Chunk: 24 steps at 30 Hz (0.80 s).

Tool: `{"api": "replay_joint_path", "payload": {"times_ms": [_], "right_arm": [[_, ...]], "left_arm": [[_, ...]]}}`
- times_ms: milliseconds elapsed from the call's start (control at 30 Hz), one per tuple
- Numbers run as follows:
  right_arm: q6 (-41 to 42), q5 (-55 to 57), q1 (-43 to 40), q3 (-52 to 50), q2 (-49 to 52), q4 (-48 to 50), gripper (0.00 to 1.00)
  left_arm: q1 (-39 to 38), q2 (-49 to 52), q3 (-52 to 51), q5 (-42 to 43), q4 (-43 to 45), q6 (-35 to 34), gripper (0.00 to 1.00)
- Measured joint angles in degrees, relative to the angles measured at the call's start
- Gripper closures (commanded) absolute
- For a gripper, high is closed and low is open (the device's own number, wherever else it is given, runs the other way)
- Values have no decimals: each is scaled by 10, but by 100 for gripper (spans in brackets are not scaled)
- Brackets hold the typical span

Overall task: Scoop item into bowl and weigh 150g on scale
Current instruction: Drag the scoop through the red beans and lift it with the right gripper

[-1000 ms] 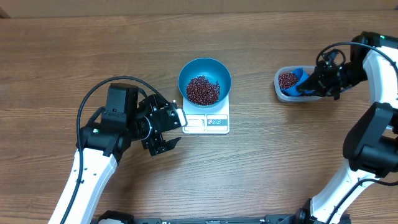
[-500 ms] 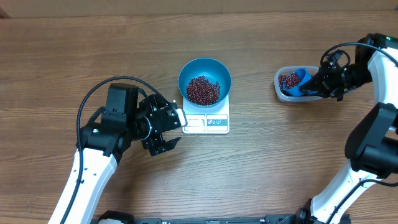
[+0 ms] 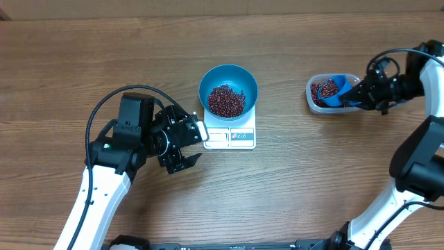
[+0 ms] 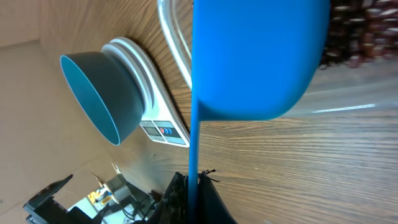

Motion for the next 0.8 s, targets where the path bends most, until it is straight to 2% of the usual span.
{"api": "replay_joint_path", "payload": {"times_ms": [433,800], "right_arm": [[-138,-98,-62,0,0,-70,96],[-214,-184,-56,0,0,-70,96]], "left_arm": [[0,0,0,0,0,0,0],[0,0,0,0,0,0,0]]}}
